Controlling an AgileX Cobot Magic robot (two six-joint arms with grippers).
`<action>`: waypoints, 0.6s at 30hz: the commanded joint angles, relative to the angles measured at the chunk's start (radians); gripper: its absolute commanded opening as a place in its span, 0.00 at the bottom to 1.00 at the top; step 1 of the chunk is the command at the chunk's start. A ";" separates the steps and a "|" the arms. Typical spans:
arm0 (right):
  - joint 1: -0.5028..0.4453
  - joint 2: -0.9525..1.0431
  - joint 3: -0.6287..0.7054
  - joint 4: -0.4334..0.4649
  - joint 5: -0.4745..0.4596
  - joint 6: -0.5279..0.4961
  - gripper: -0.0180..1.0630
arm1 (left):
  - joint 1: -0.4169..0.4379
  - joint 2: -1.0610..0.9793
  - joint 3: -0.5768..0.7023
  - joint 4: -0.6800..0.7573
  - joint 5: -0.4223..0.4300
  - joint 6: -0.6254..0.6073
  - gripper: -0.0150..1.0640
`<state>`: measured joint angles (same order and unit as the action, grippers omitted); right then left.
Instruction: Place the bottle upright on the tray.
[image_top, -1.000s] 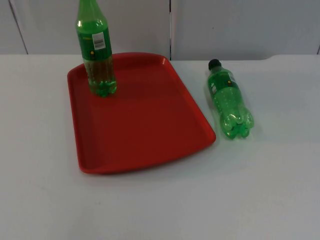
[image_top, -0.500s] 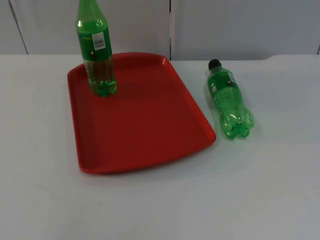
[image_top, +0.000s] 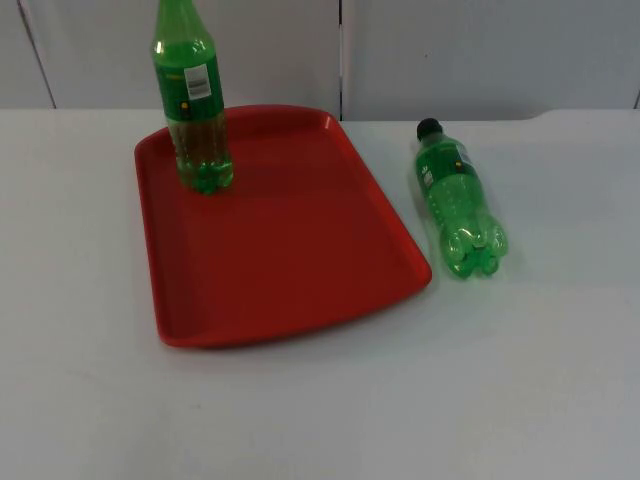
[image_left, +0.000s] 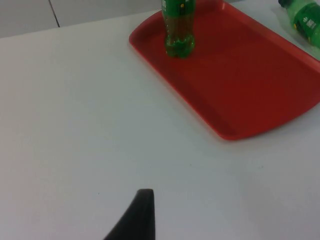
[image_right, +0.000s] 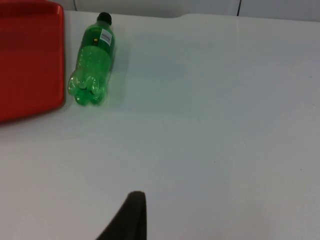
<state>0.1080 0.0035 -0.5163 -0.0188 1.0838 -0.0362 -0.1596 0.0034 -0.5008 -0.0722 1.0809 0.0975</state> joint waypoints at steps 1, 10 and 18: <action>-0.005 -0.004 0.001 0.003 -0.007 -0.002 0.99 | -0.001 -0.003 0.005 0.007 -0.003 -0.005 0.99; -0.005 -0.004 0.001 0.003 -0.007 -0.002 0.99 | -0.001 -0.003 0.005 0.007 -0.003 -0.005 0.99; -0.005 -0.004 0.001 0.003 -0.007 -0.002 0.99 | -0.001 -0.003 0.005 0.007 -0.003 -0.005 0.99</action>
<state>0.1080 0.0035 -0.5163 -0.0188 1.0838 -0.0362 -0.1596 0.0034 -0.5008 -0.0722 1.0809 0.0975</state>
